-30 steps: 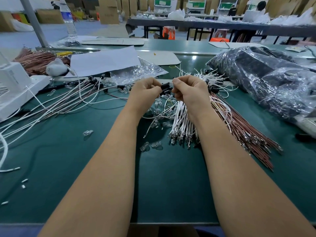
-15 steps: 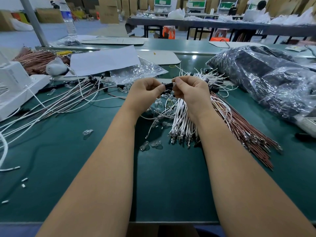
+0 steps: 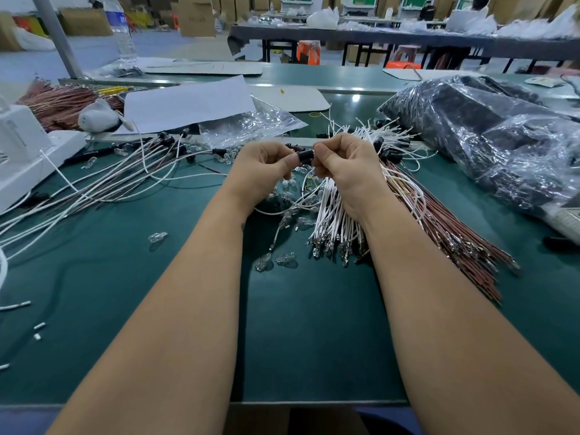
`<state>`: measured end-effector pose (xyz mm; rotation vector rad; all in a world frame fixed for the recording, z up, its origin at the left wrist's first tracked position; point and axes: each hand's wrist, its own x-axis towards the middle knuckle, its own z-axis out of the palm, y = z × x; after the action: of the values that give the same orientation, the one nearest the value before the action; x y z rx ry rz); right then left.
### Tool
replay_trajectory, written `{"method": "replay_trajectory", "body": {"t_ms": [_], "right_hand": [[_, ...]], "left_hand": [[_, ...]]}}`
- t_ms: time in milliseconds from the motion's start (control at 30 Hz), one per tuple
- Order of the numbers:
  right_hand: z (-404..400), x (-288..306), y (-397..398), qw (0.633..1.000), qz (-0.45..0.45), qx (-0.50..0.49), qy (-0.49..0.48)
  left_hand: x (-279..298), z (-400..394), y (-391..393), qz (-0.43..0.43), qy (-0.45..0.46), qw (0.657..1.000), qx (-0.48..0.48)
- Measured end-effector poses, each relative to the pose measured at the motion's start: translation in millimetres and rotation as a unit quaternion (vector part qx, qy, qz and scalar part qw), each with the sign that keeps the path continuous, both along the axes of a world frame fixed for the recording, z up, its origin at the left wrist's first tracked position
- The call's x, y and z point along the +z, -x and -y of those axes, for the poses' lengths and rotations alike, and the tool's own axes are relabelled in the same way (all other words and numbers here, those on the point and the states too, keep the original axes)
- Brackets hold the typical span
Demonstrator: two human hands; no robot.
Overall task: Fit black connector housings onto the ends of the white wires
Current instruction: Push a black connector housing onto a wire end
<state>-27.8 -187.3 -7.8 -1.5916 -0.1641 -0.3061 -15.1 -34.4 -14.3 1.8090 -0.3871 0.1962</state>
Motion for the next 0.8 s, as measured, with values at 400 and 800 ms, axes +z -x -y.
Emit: {"method": "replay_trajectory", "body": {"t_ms": [400,800], "right_hand": [[-5.2,-1.9,-1.9,0.998,-0.005,-0.057,0.002],[-3.4,-1.9,-4.6,0.999,-0.009,-0.050,-0.009]], "left_hand": [[0.1,3.9,-2.3,-0.026,-0.015,0.999,0.028],[-0.8,4.1,-3.9,-0.008,-0.017,0.999,0.046]]}}
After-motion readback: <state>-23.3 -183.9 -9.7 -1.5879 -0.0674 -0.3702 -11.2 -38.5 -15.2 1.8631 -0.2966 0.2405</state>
